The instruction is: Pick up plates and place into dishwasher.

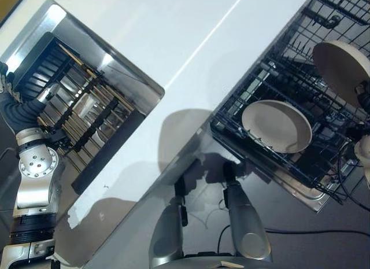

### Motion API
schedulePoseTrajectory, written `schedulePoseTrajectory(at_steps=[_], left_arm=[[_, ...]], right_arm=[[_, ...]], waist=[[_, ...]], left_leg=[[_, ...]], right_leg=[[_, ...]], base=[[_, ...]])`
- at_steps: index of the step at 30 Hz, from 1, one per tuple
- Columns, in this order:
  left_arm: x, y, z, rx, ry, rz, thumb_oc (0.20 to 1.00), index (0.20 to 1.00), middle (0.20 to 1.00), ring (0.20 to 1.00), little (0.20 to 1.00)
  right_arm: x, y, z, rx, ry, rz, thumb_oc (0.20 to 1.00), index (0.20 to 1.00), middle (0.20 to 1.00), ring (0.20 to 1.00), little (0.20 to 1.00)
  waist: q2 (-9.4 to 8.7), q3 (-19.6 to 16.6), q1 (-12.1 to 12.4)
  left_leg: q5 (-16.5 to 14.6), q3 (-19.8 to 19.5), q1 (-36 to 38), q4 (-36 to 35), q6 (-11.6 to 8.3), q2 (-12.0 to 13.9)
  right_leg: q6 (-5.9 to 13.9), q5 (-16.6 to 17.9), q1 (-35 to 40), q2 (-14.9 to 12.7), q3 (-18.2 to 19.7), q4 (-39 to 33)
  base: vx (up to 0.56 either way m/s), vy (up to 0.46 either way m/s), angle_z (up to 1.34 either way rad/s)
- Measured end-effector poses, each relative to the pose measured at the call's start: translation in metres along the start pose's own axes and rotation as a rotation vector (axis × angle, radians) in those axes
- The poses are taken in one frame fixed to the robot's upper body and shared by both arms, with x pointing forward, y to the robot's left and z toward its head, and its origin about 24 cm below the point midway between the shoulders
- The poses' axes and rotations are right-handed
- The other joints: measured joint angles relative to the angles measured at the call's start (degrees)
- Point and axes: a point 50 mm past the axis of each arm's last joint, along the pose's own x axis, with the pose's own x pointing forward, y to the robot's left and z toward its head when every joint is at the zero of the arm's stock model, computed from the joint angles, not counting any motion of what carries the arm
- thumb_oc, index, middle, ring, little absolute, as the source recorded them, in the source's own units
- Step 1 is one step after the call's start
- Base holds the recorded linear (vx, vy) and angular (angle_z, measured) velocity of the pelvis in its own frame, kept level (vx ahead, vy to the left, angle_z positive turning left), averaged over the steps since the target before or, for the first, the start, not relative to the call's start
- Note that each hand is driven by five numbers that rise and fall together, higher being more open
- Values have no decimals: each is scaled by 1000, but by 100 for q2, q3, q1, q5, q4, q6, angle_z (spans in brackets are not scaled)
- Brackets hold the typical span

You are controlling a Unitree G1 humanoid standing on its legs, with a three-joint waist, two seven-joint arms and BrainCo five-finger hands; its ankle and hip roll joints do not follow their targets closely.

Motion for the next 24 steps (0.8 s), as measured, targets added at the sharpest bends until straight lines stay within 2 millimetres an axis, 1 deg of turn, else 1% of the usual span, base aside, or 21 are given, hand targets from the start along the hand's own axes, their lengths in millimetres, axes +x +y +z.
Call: schedulePoseTrajectory(at_steps=[3,9,15,20,24], left_arm=[[3,-1,2,-15,-5,2,1000,1000,1000,1000,1000],[11,-4,11,-34,-40,4,1000,1000,1000,1000,1000],[15,-13,12,-23,-41,-28,1000,1000,1000,1000,1000],[15,-15,11,-25,-40,-37,1000,1000,1000,1000,1000],[14,-20,11,-23,-36,-55,1000,1000,1000,1000,1000]], right_arm=[[1,5,4,5,-15,36,200,200,200,200,200],[15,6,17,8,-58,62,200,200,200,200,200],[30,11,20,-15,-42,79,200,200,200,200,200],[35,14,25,-11,-54,89,200,200,200,200,200],[38,16,24,-15,-52,90,200,200,200,200,200]], waist=[[4,21,18],[39,141,27],[54,199,148],[94,226,164],[98,227,161]], left_leg=[[2,-40,-117,43,-2,37],[5,-116,-276,127,1,93],[59,-143,-398,117,-87,96],[80,-146,-394,117,-117,64],[112,-150,-400,116,-167,30]], right_leg=[[-57,-16,-125,49,-61,92],[-123,-34,-253,97,-170,188],[-154,-27,-412,88,-208,276],[-148,-32,-418,49,-218,307],[-135,-53,-460,13,-215,381]], base=[[-15,-91,5],[-17,-55,6],[-3,-2,1],[-1,5,1],[0,0,0]])
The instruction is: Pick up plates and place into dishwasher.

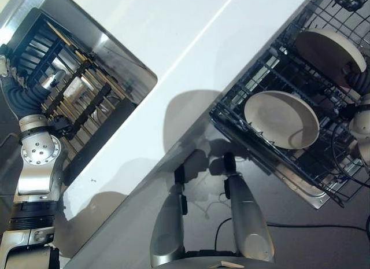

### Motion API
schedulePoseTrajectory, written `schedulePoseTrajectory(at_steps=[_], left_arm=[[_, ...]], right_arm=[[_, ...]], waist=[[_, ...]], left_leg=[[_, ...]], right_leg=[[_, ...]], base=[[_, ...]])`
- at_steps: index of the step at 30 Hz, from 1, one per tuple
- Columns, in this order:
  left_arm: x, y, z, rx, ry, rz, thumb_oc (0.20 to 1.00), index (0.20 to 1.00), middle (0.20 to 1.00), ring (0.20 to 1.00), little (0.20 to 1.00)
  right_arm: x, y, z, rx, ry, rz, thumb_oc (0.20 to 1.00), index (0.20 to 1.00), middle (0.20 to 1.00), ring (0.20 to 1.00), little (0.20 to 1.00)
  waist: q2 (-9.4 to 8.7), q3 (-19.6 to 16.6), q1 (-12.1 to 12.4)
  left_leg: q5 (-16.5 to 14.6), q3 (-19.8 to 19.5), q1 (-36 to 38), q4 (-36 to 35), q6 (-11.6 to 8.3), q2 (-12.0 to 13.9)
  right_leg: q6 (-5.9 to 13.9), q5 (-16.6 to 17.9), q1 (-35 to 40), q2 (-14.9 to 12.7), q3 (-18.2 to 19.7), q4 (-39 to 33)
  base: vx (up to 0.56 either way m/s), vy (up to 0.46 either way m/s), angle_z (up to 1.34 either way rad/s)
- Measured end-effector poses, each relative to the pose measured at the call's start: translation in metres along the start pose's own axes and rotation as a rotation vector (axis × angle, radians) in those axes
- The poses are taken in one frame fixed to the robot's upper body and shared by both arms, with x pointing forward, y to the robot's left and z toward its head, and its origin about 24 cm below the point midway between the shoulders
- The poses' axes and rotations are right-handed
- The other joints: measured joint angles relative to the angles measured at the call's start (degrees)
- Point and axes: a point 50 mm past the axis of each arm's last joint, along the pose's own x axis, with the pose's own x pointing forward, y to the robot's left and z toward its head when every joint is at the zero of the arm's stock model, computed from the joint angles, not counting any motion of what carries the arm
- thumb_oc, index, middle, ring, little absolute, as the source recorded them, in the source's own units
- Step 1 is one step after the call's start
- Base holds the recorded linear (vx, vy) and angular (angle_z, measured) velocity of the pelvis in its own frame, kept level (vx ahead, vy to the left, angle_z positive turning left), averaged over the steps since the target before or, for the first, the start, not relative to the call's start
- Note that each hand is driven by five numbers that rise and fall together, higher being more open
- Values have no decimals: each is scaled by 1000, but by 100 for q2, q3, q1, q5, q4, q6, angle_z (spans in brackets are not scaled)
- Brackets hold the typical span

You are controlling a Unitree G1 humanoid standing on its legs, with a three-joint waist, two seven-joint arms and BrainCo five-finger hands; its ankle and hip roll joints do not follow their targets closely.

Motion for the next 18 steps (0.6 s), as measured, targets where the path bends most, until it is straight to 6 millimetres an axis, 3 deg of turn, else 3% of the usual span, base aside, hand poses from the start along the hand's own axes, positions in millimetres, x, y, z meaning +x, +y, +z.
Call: schedulePoseTrajectory(at_steps=[7,15,16,17,18], left_arm=[[8,-3,8,0,-25,-5,1000,1000,1000,1000,1000],[22,-14,25,4,-68,-41,1000,1000,1000,1000,1000],[23,-15,26,8,-72,-46,1000,1000,1000,1000,1000],[23,-15,26,11,-71,-50,1000,1000,1000,1000,1000],[23,-15,25,14,-67,-51,1000,1000,1000,1000,1000]], right_arm=[[10,2,8,-24,-25,21,200,200,200,200,200],[16,4,5,-29,8,61,200,200,200,200,200],[16,5,4,-26,15,62,545,545,545,545,545],[16,5,2,-23,25,63,950,950,950,950,950],[15,7,-1,-27,42,79,1000,1000,1000,1000,1000]], waist=[[1,0,16],[-1,-4,20],[-1,-4,30],[-1,-5,39],[-3,-5,40]], left_leg=[[58,-29,-74,2,42,4],[84,-166,-74,19,17,34],[84,-170,-73,18,17,42],[85,-173,-69,20,17,47],[85,-180,-68,23,17,50]], right_leg=[[-31,-11,-111,-11,-69,111],[-82,-6,-66,-102,-375,154],[-92,0,-55,-99,-388,145],[-95,3,-44,-98,-399,142],[-97,5,-29,-99,-411,136]], base=[[-16,-30,3],[-33,-90,6],[-26,-61,7],[-21,-50,4],[-18,-39,5]])
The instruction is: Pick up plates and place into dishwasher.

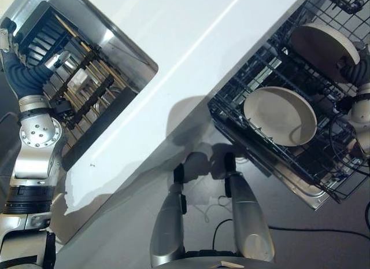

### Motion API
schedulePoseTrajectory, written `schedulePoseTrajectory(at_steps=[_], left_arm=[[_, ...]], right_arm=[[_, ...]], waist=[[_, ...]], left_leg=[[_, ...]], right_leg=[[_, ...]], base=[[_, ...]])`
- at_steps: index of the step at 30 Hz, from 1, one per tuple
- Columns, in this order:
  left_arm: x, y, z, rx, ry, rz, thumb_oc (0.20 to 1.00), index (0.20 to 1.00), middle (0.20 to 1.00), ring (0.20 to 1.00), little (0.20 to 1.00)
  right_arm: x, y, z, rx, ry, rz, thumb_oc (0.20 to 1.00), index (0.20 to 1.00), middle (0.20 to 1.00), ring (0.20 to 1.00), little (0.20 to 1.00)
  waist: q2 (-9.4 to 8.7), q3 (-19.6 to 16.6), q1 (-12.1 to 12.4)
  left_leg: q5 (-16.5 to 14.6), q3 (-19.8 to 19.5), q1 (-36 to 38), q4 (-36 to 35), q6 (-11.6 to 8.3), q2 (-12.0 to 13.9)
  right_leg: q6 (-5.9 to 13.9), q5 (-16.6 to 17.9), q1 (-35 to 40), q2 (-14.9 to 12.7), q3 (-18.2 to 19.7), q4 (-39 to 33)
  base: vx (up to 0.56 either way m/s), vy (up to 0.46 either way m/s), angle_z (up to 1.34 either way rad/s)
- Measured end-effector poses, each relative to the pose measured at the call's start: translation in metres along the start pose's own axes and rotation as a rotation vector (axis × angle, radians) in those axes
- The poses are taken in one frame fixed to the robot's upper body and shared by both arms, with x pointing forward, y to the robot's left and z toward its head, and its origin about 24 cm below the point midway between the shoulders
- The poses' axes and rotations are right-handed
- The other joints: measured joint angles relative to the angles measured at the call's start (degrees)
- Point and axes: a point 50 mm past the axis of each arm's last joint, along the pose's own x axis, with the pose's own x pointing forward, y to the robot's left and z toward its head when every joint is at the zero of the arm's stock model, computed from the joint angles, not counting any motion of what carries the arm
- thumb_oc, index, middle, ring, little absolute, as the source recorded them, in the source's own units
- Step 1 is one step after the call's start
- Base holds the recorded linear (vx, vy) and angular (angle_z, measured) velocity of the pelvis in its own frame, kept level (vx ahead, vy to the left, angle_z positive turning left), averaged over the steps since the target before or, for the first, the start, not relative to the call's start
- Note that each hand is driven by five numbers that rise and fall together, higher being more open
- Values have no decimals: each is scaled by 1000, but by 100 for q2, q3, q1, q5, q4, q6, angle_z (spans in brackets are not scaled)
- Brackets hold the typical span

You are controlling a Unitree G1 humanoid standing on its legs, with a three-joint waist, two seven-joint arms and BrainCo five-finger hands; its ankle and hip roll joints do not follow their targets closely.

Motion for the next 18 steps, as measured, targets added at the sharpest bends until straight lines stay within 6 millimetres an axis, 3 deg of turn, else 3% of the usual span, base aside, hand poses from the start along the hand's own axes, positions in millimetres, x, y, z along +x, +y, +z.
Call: schedulePoseTrajectory(at_steps=[4,6,18], left_arm=[[0,-1,-1,4,6,-9,1000,1000,1000,1000,1000],[0,-1,-1,6,10,-15,1000,1000,1000,1000,1000],[1,-1,-2,10,14,-24,1000,1000,1000,1000,1000]], right_arm=[[-12,23,-18,-30,82,107,1000,1000,1000,1000,1000],[-14,22,-22,-26,105,102,1000,1000,1000,1000,1000],[-29,34,-37,5,183,129,1000,1000,1000,1000,1000]], waist=[[1,-1,72],[1,-1,79],[-11,-6,96]], left_leg=[[7,-20,9,-8,7,24],[57,-21,20,-7,-70,19],[46,8,223,-24,-53,-16]], right_leg=[[-4,72,94,12,-40,-148],[14,97,147,1,-49,-207],[119,187,595,-83,-147,-580]], base=[[-8,-12,2],[-9,-7,2],[3,-3,5]])
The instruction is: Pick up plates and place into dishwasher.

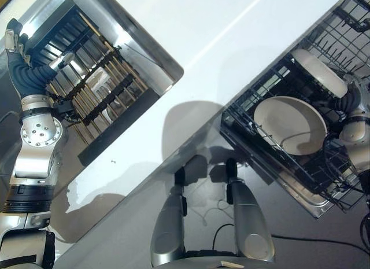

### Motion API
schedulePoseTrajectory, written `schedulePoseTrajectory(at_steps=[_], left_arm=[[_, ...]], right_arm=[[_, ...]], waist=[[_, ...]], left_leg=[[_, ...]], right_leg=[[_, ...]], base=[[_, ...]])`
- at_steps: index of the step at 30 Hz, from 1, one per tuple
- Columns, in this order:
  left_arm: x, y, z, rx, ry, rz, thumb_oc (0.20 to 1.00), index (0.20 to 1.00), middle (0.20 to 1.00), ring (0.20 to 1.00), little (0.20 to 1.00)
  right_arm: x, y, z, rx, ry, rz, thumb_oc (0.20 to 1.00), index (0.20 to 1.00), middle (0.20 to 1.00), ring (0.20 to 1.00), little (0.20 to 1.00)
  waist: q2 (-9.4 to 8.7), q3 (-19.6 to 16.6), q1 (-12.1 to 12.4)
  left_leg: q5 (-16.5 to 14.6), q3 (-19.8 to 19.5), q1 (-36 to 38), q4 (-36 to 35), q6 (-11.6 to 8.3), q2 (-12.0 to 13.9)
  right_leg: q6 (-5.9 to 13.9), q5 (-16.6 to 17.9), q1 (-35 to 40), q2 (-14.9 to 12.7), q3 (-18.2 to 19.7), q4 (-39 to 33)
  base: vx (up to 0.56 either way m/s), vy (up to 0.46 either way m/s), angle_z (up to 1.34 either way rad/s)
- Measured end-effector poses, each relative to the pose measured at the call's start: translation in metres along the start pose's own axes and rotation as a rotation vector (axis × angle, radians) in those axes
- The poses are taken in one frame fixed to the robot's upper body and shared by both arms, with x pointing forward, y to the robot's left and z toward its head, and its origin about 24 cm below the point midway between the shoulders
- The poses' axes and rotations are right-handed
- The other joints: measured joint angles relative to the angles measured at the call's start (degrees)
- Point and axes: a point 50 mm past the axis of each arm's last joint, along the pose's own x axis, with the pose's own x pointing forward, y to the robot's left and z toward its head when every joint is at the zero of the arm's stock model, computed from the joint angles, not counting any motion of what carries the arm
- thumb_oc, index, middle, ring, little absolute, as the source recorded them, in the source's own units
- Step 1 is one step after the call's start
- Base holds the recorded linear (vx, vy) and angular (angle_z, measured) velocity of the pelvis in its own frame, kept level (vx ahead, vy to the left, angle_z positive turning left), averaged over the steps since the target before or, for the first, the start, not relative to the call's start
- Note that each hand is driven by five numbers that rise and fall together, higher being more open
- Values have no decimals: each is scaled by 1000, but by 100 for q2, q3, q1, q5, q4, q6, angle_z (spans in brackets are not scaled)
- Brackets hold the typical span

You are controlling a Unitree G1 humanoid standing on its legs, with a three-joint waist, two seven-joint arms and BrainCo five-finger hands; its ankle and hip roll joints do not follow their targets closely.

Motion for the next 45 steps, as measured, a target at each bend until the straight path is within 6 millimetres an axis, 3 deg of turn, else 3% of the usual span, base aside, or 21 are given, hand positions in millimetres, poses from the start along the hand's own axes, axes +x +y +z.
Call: schedulePoseTrajectory(at_steps=[5,12,21,28,32,35,45], left_arm=[[0,4,-1,5,6,4,1000,1000,1000,1000,1000],[-12,20,-16,43,59,35,1000,1000,1000,1000,1000],[-37,40,-39,39,148,91,1000,1000,1000,1000,1000],[-43,45,-41,34,159,96,1000,1000,1000,1000,1000],[-59,44,-53,22,215,91,1000,1000,1000,1000,1000],[-72,42,-64,1,268,95,1000,1000,1000,1000,1000],[-86,36,-73,-41,306,89,1000,1000,1000,1000,1000]], right_arm=[[-8,6,-3,2,-3,23,1000,1000,1000,1000,1000],[-27,9,19,122,-98,-15,1000,1000,1000,1000,1000],[-35,-18,8,138,-90,-137,1000,1000,1000,1000,1000],[-41,-31,12,155,-123,-198,1000,1000,1000,1000,1000],[-47,-38,14,192,-148,-271,1000,1000,1000,1000,1000],[-54,-40,7,219,-133,-323,1000,1000,1000,1000,1000],[-69,-40,-16,301,-32,-444,1000,1000,1000,1000,1000]], waist=[[-2,-1,-3],[-1,-1,-22],[1,-11,-20],[73,-112,-42],[125,-251,-95],[192,-358,-195],[433,-635,-503]], left_leg=[[-8,2,80,-28,14,-4],[-7,52,159,-113,16,-9],[-6,167,424,-212,29,-54],[-37,183,484,-235,84,-70],[-63,331,554,-236,128,-105],[-95,444,626,-231,179,-203],[-243,973,936,-225,430,-510]], right_leg=[[12,12,97,-8,14,-67],[8,49,127,-6,76,-109],[82,-28,327,-82,113,-107],[98,-61,361,-118,136,-79],[119,-107,322,-143,258,-7],[170,-169,302,-214,362,85],[409,-172,344,-441,885,64]], base=[[9,33,0],[13,83,-4],[28,71,-1],[-3,75,1],[-18,151,-11],[-20,148,-15],[-26,240,-22]])
